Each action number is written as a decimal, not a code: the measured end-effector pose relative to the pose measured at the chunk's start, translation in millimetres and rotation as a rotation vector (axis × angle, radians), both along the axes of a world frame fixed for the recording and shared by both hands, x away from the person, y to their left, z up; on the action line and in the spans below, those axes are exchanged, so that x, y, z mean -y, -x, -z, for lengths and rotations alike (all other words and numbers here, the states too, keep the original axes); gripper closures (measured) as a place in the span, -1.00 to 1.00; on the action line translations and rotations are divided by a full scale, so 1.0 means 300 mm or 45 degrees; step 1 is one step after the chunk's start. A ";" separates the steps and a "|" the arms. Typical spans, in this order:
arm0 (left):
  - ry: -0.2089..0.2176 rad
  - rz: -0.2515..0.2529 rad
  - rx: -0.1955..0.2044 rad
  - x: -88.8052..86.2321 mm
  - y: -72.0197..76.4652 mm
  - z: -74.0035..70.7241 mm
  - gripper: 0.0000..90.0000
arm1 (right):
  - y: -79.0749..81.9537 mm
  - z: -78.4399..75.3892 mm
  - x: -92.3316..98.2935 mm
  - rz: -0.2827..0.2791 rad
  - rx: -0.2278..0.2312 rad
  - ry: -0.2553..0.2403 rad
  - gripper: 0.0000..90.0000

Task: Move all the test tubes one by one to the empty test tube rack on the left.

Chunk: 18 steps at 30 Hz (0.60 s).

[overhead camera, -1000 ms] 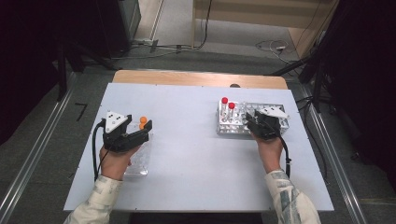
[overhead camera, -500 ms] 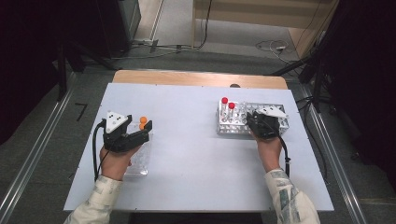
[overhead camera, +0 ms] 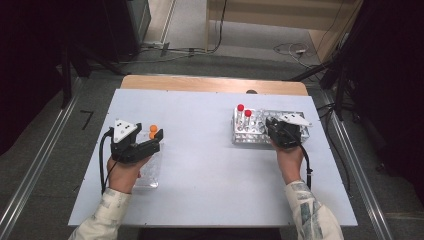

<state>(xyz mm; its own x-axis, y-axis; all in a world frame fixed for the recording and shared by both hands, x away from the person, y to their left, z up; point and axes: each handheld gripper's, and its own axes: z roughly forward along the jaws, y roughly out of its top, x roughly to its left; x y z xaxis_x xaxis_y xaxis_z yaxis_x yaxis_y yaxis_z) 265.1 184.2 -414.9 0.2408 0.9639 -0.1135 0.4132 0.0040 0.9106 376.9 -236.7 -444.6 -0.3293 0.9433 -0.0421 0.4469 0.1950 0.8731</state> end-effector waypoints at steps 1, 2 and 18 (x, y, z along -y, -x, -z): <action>-0.001 0.000 0.001 0.000 0.000 0.000 -0.43 | 0.004 -0.008 0.001 0.002 0.009 0.000 0.64; 0.000 0.000 0.002 0.000 0.001 -0.001 -0.43 | 0.007 -0.017 0.002 0.000 0.019 -0.005 0.64; 0.009 0.005 0.017 0.003 0.008 -0.014 -0.43 | 0.092 -0.148 0.021 -0.071 0.117 -0.101 0.64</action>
